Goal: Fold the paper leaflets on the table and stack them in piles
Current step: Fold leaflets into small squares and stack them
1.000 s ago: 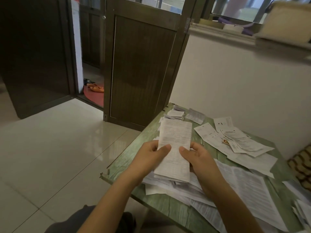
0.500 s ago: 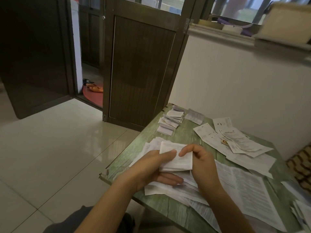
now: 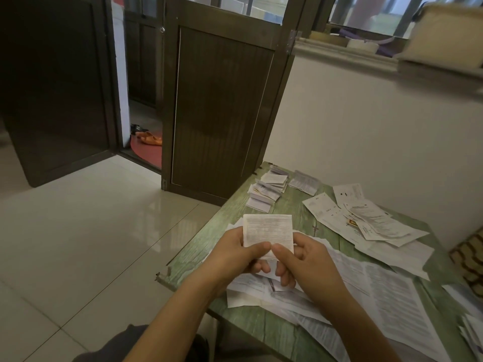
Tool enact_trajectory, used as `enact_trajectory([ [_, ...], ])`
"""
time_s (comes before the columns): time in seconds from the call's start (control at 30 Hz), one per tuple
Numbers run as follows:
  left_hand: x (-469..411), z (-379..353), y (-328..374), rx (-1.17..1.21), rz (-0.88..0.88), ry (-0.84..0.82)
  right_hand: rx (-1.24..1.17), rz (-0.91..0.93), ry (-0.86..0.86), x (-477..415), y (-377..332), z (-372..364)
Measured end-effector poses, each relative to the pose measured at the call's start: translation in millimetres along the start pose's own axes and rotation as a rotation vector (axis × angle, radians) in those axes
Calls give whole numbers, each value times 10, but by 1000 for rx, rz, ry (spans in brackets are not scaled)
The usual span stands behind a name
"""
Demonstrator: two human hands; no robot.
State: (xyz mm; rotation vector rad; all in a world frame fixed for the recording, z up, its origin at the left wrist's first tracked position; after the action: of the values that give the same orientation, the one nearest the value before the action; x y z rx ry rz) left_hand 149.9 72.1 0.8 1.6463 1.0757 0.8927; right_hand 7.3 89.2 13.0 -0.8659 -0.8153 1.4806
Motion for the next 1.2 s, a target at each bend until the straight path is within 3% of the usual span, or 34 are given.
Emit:
enact_trajectory([
  [0.2, -8, 73, -10, -231, -6, -16, -68, -49, 1, -43, 8, -7],
  [0.4, -34, -63, -74, -204, -35, -82, 22, -104, 271, -218, -20, 32],
  [0.53, -76, -52, -95, -18, 25, 56, 69, 51, 375, -184, -101, -78],
  [0.63, -112, -86, -118, 183, 70, 291, 119, 105, 373, -136, -130, -222],
  [0.73, -116, -105, -144, -37, -93, 534, 119, 34, 399, -143, -79, -343],
  [0.87, -106, -109, -139, -174, -356, 594, -71, -40, 420, -172, -60, -385],
  [0.97, -97, -102, -140, -317, -487, 600, 47, 80, 522, -130, -123, -413],
  [1.03, -82, -98, -141, -375, -527, 617, 124, 117, 591, -120, -145, -421],
  [1.2, -129, -99, -176, -326, -517, 630, -4, -60, 600, -204, -37, -447],
])
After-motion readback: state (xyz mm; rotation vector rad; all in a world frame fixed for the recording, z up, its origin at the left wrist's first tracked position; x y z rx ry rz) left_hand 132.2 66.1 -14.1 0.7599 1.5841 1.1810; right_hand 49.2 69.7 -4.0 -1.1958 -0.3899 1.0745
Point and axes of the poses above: each hand's wrist, its own x-axis away from the middle knuckle, its own z-axis out of the back of the hand, y = z × x, the point moved 2 cm from there along -x, towards the middle knuckle, and after that the axes turned 6 degrees about x, right-handed, at the moved point
